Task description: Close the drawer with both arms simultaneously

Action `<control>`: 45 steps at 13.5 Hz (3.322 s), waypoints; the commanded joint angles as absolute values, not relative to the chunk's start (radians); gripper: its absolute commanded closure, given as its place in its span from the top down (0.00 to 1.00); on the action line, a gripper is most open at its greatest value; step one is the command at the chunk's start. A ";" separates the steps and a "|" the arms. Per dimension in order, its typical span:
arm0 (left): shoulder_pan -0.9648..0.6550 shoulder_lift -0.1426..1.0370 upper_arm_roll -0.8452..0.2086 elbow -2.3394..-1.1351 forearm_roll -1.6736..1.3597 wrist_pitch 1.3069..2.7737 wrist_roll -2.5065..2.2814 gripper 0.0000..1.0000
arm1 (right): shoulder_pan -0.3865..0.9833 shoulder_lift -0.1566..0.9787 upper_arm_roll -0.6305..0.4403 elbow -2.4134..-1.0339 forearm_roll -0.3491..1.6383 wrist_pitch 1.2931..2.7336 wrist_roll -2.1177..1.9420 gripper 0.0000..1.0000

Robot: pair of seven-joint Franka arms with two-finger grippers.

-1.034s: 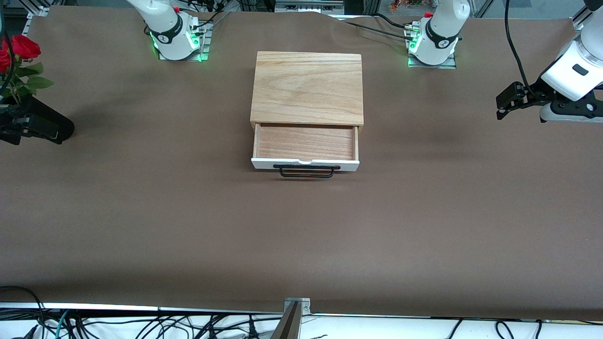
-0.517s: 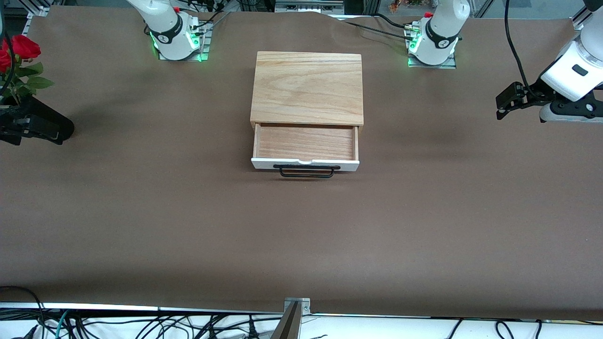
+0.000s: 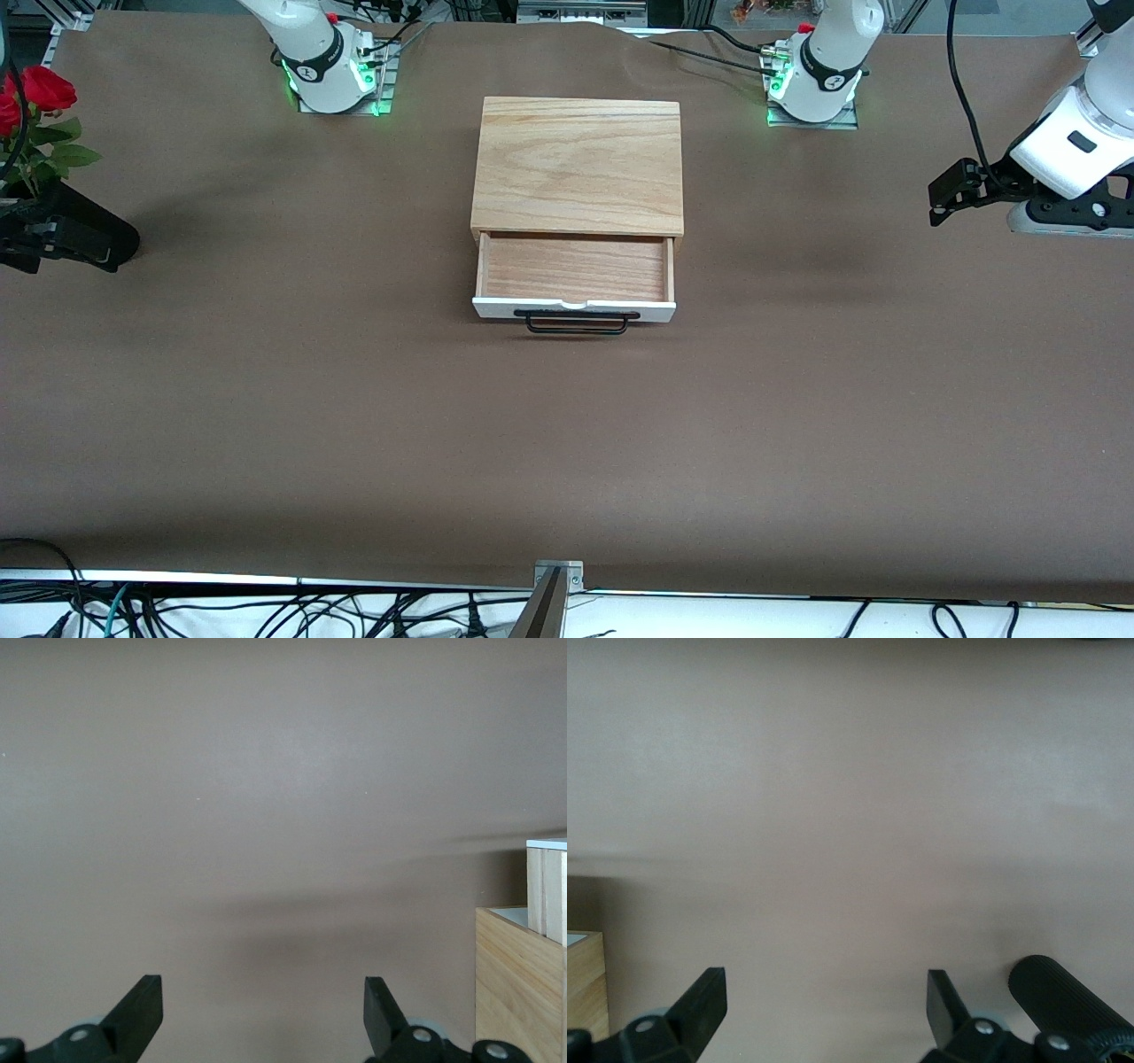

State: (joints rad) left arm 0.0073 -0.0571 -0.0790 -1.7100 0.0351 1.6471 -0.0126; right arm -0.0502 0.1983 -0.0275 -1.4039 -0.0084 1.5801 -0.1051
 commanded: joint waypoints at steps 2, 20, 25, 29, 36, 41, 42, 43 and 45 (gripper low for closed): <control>0.008 -0.043 -0.081 -1.677 0.046 1.620 0.005 1.00 | -0.051 0.195 -0.029 -1.404 0.002 1.583 -0.091 1.00; -0.001 -0.029 -0.084 -1.678 0.026 1.620 0.009 1.00 | -0.035 0.227 -0.023 -1.404 0.014 1.585 -0.078 1.00; -0.087 0.067 -0.089 -1.646 -0.084 1.733 -0.009 1.00 | 0.038 0.317 -0.020 -1.405 0.187 1.682 -0.078 1.00; -0.158 0.269 -0.089 -1.522 -0.251 1.863 -0.049 1.00 | 0.162 0.442 -0.014 -1.404 0.304 1.823 -0.072 1.00; -0.325 0.572 -0.117 -1.489 -0.481 2.262 -0.044 1.00 | 0.328 0.586 -0.011 -1.404 0.428 2.023 -0.071 1.00; -0.324 0.632 -0.178 -1.502 -0.535 2.216 -0.034 1.00 | 0.432 0.649 -0.011 -1.404 0.430 2.068 -0.067 1.00; -0.327 0.637 -0.181 -1.508 -0.535 2.198 -0.034 1.00 | 0.448 0.656 -0.011 -1.404 0.430 2.068 -0.067 1.00; -0.333 0.638 -0.183 -1.519 -0.538 2.198 -0.038 1.00 | 0.457 0.661 -0.011 -1.404 0.431 2.068 -0.067 1.00; -0.333 0.641 -0.184 -1.519 -0.538 2.145 -0.035 1.00 | 0.478 0.669 -0.011 -1.404 0.455 2.065 -0.067 1.00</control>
State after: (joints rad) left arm -0.3420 0.6316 -0.1744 -1.5313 -0.5102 2.1945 -0.0378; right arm 0.4617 0.6625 -0.0048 -1.4110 0.4196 2.0644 -0.0732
